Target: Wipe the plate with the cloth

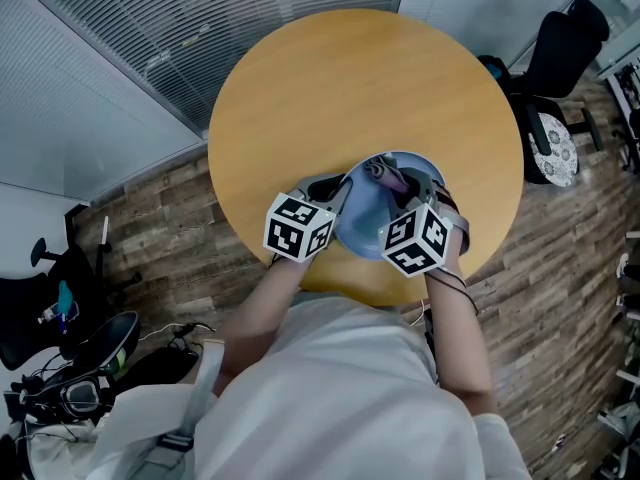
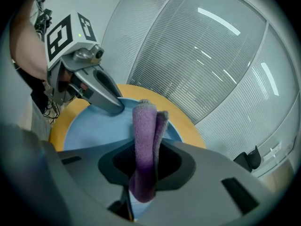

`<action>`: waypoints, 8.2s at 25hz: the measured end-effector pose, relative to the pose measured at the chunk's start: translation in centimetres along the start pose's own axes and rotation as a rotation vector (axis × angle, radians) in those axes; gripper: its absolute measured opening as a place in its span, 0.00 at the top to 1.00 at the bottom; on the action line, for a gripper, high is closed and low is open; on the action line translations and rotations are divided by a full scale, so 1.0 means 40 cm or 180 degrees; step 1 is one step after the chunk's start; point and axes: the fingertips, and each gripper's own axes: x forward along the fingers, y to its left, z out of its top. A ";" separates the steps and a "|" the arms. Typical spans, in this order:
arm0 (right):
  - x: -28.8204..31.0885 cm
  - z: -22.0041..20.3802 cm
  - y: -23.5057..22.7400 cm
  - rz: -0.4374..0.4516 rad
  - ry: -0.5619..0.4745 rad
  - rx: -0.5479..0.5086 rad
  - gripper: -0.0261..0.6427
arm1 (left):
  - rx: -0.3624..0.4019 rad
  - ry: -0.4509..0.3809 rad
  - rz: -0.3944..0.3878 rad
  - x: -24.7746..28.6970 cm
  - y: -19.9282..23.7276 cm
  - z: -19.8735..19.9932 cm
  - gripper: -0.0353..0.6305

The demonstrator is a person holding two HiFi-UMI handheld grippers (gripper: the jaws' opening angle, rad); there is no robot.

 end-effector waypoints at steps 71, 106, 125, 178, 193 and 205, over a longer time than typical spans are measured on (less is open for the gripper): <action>-0.013 -0.200 -0.097 -0.0424 0.0463 0.0729 0.82 | 0.0096 -0.0187 0.0084 -0.026 0.030 0.033 0.90; 0.019 -0.015 0.106 0.0166 0.0140 -0.0001 0.82 | 0.0103 -0.0053 0.0068 -0.017 0.014 -0.003 0.90; 0.028 -0.070 0.099 0.0168 0.0294 0.0002 0.82 | 0.0080 -0.0037 0.0035 -0.016 0.029 0.001 0.89; 0.078 -0.098 0.235 0.1070 0.0124 -0.0879 0.82 | -0.0048 0.0290 -0.0126 0.032 0.032 -0.074 0.88; 0.080 -0.014 0.295 0.1184 -0.0067 -0.0978 0.82 | -0.0039 0.0265 -0.0120 0.029 0.031 -0.070 0.88; 0.077 -0.056 0.288 0.1303 -0.0114 -0.0760 0.82 | -0.0059 0.0276 -0.0145 0.025 0.030 -0.089 0.88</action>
